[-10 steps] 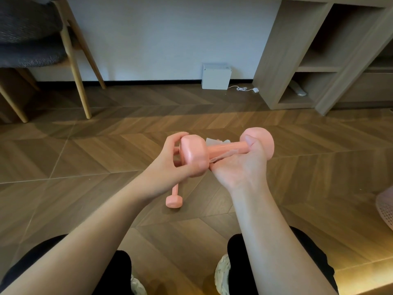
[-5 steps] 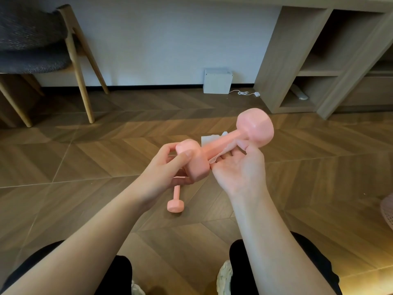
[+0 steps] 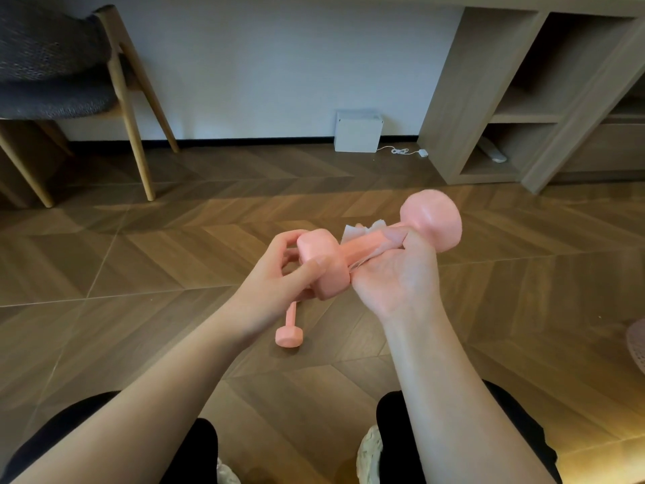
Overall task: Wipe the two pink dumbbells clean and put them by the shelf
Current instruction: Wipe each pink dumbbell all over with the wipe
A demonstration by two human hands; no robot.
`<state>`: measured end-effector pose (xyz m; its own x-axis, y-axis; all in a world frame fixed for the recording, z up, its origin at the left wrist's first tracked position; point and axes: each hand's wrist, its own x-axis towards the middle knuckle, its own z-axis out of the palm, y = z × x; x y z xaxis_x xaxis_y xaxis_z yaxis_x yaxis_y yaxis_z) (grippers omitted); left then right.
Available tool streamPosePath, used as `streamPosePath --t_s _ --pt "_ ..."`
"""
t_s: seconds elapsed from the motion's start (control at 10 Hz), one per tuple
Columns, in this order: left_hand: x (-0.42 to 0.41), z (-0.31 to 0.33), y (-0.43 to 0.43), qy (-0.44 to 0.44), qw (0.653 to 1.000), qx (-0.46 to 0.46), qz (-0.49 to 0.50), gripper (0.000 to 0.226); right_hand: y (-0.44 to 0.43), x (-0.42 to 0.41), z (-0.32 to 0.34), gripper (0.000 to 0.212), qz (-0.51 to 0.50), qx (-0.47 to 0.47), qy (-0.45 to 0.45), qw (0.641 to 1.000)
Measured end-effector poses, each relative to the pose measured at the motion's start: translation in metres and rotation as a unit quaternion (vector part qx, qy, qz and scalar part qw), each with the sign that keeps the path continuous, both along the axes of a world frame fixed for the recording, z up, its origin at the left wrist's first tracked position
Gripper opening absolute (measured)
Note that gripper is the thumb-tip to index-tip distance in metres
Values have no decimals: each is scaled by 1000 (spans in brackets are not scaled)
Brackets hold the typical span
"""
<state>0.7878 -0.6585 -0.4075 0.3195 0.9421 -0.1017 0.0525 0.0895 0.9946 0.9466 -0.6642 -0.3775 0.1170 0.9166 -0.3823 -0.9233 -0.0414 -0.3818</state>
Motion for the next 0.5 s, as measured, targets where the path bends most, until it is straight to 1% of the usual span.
streamPosePath --t_s 0.1,0.2,0.3,0.4,0.5 --pt "-2 -8 2 91 989 112 -40 78 3 1 -11 9 3 10 -17 1000" --pt "-1 -13 5 159 946 275 -63 82 4 6 -10 17 -18 -19 13 1000" --pt "-2 -16 7 152 948 274 -63 78 2 6 -7 11 -25 -44 0 999" --pt "3 -9 2 43 995 55 -65 60 1 3 -3 6 -45 -59 -2 997" --pt "5 1 2 9 988 -153 -22 44 1 -1 -4 7 -33 -75 -19 996"
